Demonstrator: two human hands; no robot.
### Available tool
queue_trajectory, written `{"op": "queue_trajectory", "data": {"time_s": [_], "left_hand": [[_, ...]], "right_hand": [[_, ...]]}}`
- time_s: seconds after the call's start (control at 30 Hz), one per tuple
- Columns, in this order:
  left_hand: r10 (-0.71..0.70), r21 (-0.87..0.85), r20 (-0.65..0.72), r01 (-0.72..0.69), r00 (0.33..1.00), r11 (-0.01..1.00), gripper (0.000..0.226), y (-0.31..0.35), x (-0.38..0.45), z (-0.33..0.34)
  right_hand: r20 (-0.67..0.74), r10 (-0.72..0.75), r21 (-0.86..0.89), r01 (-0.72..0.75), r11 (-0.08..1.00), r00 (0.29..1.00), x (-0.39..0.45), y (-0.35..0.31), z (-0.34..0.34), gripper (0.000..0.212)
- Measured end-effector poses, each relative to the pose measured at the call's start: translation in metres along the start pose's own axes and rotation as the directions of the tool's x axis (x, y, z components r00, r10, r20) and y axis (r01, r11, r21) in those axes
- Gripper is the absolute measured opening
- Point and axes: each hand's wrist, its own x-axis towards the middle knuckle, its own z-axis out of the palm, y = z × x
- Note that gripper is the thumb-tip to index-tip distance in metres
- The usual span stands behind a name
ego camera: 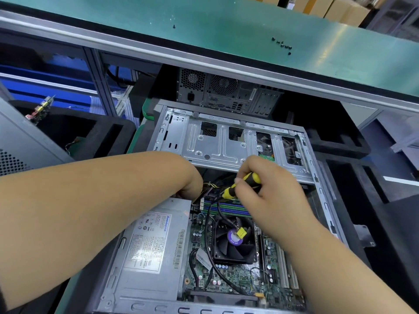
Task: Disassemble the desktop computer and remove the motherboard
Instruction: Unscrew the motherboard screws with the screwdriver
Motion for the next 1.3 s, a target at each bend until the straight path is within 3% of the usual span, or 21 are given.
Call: {"op": "queue_trajectory", "data": {"time_s": [0.03,0.1,0.2,0.3,0.4,0.5,0.6,0.77,0.93,1.07,1.2,1.3], "left_hand": [[0.037,0.128,-0.029,-0.033,0.999,0.991,0.017,0.000,-0.003,-0.001],[0.100,0.404,-0.034,-0.078,0.994,0.912,0.029,0.003,-0.016,-0.002],[0.165,0.485,-0.087,-0.103,0.982,0.868,0.038,0.001,-0.043,-0.004],[0.132,0.027,-0.212,-0.129,0.968,0.991,0.041,-0.001,-0.075,-0.002],[0.242,-0.341,-0.404,-0.390,0.882,0.855,0.040,0.004,-0.103,0.003],[0.265,-0.477,-0.579,-0.585,0.771,0.656,0.041,0.022,-0.117,0.010],[0.245,-0.453,-0.678,-0.656,0.693,0.603,0.032,0.046,-0.119,0.014],[0.169,-0.379,-0.764,-0.644,0.623,0.665,0.009,0.084,-0.119,0.013],[0.045,-0.468,-0.789,-0.648,0.613,0.601,0.008,0.142,-0.112,0.017],[0.183,-0.397,-0.770,-0.684,0.611,0.612,0.013,0.231,-0.103,0.019],[0.343,-0.189,-0.738,-0.666,0.581,0.722,0.012,0.319,-0.081,0.021],[0.356,-0.088,-0.713,-0.580,0.605,0.810,0.011,0.359,-0.061,0.021]], "right_hand": [[-0.046,0.021,0.033,-0.020,0.999,0.999,-0.003,0.000,-0.008,0.007],[-0.148,0.066,0.106,-0.050,0.993,0.987,-0.009,-0.002,-0.026,0.005],[-0.277,0.131,0.195,-0.078,0.978,0.952,-0.019,-0.003,-0.046,0.012],[-0.342,0.236,0.306,-0.130,0.943,0.910,-0.033,-0.002,-0.064,0.007],[-0.370,0.316,0.373,-0.172,0.912,0.874,-0.046,-0.003,-0.078,0.008],[-0.393,0.351,0.434,-0.165,0.886,0.850,-0.060,-0.009,-0.088,0.012],[-0.420,0.367,0.437,-0.170,0.883,0.830,-0.074,-0.008,-0.096,0.009],[-0.443,0.393,0.490,-0.149,0.859,0.806,-0.098,0.011,-0.113,0.009],[-0.591,0.365,0.408,-0.124,0.904,0.719,-0.120,0.040,-0.142,0.012],[-0.614,0.421,0.385,-0.213,0.898,0.668,-0.140,0.071,-0.169,0.012],[-0.582,0.452,0.429,-0.217,0.877,0.676,-0.160,0.105,-0.188,0.012],[-0.565,0.444,0.434,-0.207,0.877,0.695,-0.171,0.126,-0.197,0.014]]}}
